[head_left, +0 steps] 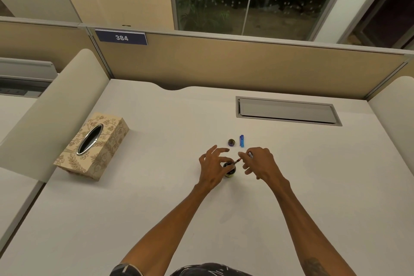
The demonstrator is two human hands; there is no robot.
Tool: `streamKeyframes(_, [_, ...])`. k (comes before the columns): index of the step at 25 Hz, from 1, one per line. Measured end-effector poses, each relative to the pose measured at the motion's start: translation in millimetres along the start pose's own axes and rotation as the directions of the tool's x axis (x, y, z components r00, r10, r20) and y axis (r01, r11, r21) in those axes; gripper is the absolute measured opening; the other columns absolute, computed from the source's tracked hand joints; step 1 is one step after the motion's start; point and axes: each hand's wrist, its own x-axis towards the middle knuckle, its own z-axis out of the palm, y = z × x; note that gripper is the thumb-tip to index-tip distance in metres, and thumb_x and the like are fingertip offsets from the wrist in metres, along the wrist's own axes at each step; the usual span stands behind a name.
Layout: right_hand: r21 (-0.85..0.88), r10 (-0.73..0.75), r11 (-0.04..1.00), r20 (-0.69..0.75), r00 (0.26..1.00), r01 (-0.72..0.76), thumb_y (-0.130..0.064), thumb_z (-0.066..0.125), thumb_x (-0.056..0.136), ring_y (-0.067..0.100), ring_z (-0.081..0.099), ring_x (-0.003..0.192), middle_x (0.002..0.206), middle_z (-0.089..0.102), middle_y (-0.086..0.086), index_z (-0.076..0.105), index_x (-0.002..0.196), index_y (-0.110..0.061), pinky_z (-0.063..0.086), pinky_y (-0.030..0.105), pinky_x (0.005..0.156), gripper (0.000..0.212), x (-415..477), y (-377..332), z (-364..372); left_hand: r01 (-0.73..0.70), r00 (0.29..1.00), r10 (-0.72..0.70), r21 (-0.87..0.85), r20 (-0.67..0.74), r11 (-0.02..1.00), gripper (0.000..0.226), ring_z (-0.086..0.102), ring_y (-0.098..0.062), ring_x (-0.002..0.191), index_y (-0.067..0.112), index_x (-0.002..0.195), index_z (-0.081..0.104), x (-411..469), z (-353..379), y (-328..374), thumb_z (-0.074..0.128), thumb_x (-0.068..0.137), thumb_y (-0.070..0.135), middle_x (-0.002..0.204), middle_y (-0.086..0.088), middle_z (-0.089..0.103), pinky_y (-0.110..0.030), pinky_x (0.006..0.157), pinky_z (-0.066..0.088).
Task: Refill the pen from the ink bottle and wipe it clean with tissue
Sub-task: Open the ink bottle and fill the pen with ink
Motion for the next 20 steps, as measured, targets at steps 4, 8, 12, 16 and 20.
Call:
streamKeyframes(4, [0.085,-0.031,0.996,0.049,0.998,0.027,-0.026,0.067,0.091,0.018,0.076,0.068,0.094,0.074,0.012,0.065,0.104,-0.015,0.045,0.02,0.037,0.018,0.5,3.0,-2.9,-0.008,1.0,0.008,-0.009,-0.002,1.0,0.021,0.025,-0.016,0.146,0.03,0.102,0.078,-0.4,0.0,-0.3,0.07,0.087,0.042,0.142,0.013,0.053,-0.045,0.113,0.015])
streamKeyframes(8, [0.089,0.015,0.996,0.024,1.0,-0.017,-0.023,0.064,0.093,0.019,0.075,0.066,0.092,0.076,0.012,0.067,0.101,-0.007,0.047,0.021,0.039,0.018,4.6,2.5,2.6,-0.008,1.0,0.008,-0.015,0.0,1.0,0.02,0.025,-0.015,0.146,0.029,0.102,0.078,-0.2,-0.9,0.7,0.07,0.087,0.041,0.142,0.013,0.053,-0.044,0.113,0.014])
streamKeyframes(12, [0.165,0.052,0.985,-0.032,0.998,-0.046,-0.037,0.064,0.093,0.021,0.073,0.058,0.075,0.075,0.013,0.067,0.09,0.0,0.057,0.026,0.046,0.038,2.9,4.6,7.1,-0.005,1.0,0.005,-0.009,0.003,1.0,0.021,0.025,-0.015,0.146,0.03,0.102,0.078,-0.4,-1.2,1.2,0.069,0.088,0.042,0.143,0.013,0.053,-0.045,0.114,0.014])
streamKeyframes(16, [0.263,0.03,0.964,0.052,0.998,-0.042,-0.023,0.073,0.088,0.027,0.075,0.061,0.085,0.075,0.015,0.065,0.103,-0.007,0.063,0.034,0.061,0.023,2.2,6.0,1.1,-0.006,1.0,0.006,0.011,0.005,1.0,0.021,0.025,-0.016,0.146,0.03,0.103,0.077,0.0,-1.1,1.2,0.069,0.087,0.042,0.143,0.013,0.053,-0.045,0.113,0.015])
streamKeyframes(20, [0.187,0.041,0.981,0.035,0.999,-0.047,-0.014,0.068,0.091,0.025,0.075,0.061,0.083,0.075,0.014,0.066,0.105,-0.003,0.064,0.035,0.066,0.018,5.3,5.1,2.8,-0.01,1.0,0.01,0.002,0.005,1.0,0.02,0.025,-0.016,0.146,0.03,0.102,0.077,-0.5,-1.4,1.5,0.069,0.087,0.041,0.142,0.013,0.053,-0.045,0.114,0.015])
